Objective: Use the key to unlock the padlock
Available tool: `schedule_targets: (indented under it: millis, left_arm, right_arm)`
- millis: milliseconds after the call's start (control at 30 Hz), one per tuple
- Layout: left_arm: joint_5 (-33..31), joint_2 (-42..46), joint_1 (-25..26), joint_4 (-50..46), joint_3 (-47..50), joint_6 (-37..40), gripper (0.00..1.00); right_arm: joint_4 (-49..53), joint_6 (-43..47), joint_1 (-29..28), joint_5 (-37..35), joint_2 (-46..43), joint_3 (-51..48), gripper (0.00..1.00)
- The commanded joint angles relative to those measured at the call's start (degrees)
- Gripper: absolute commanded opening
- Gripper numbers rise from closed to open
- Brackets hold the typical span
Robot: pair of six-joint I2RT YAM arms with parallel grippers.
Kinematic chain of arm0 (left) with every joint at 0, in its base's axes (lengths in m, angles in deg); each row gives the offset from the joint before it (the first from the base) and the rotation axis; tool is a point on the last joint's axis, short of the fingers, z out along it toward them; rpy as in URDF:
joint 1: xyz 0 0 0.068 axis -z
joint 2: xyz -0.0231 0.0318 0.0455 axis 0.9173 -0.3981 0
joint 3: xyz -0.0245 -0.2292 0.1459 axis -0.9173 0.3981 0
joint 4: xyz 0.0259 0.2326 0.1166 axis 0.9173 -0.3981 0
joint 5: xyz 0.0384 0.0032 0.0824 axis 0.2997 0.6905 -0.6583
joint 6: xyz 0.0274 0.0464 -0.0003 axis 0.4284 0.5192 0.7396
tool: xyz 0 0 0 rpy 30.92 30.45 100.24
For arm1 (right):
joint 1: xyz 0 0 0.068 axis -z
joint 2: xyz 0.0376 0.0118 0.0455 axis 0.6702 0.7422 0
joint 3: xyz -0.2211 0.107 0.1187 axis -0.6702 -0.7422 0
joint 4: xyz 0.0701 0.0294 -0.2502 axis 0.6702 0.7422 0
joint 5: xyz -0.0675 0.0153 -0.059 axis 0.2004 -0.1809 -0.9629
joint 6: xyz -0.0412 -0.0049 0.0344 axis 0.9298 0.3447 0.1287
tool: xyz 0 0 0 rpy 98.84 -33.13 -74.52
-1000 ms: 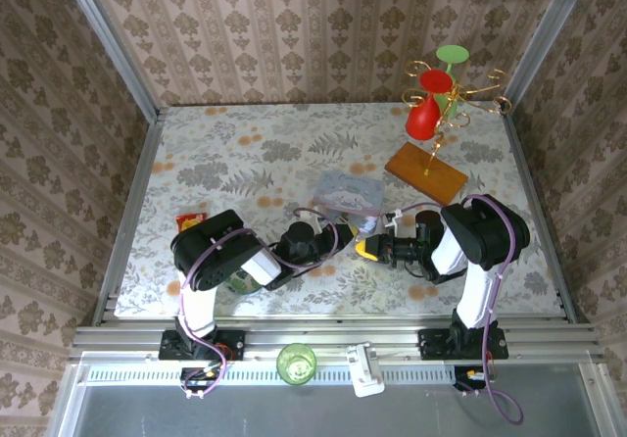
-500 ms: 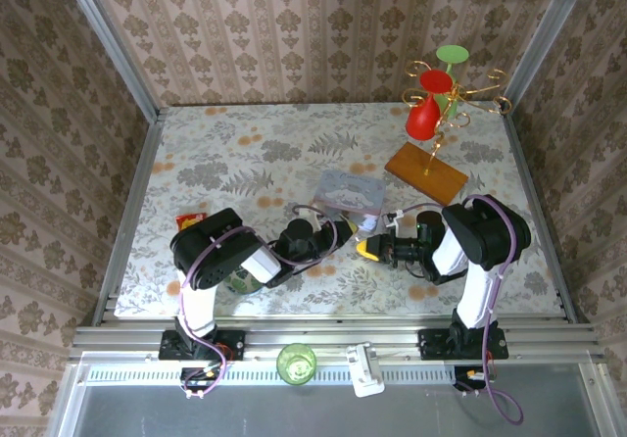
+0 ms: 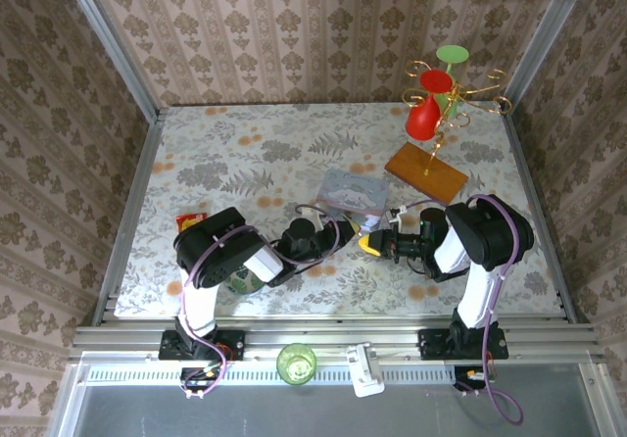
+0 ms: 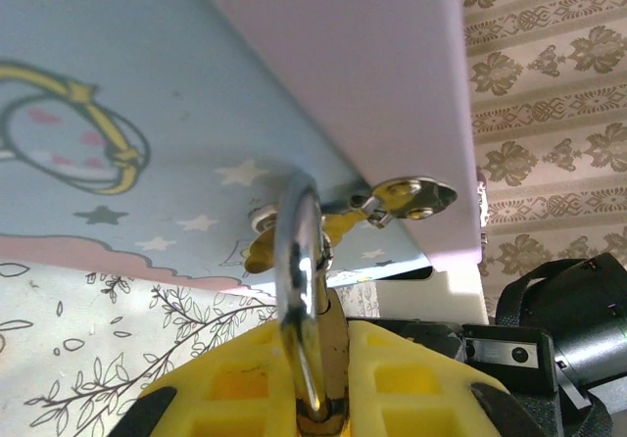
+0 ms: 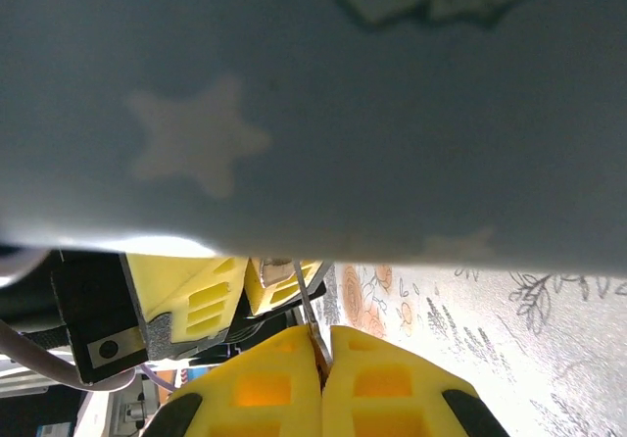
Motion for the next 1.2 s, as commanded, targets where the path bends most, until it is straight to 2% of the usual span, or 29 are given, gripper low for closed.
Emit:
schedule_targets:
  millis: [0, 733, 1167]
  left_arm:
    - [2.51, -0.95, 1.14, 4.76, -2.24, -0.28, 0.00]
    - [5.42, -0.30, 4.13, 4.74, -2.02, 0.19, 0.00]
    - [5.80, -2.14, 5.48, 4.71, -3.25, 0.54, 0.00]
  right_arm:
    - [-1.78, 0.19, -0.62, 1.25, -1.23, 0.49, 0.00]
    - [-1.53, -2.13, 4.70, 1.42, 4.03, 2.54, 0.00]
    - [-0.52, -1.64, 5.11, 0.65, 5.34, 2.60, 0.00]
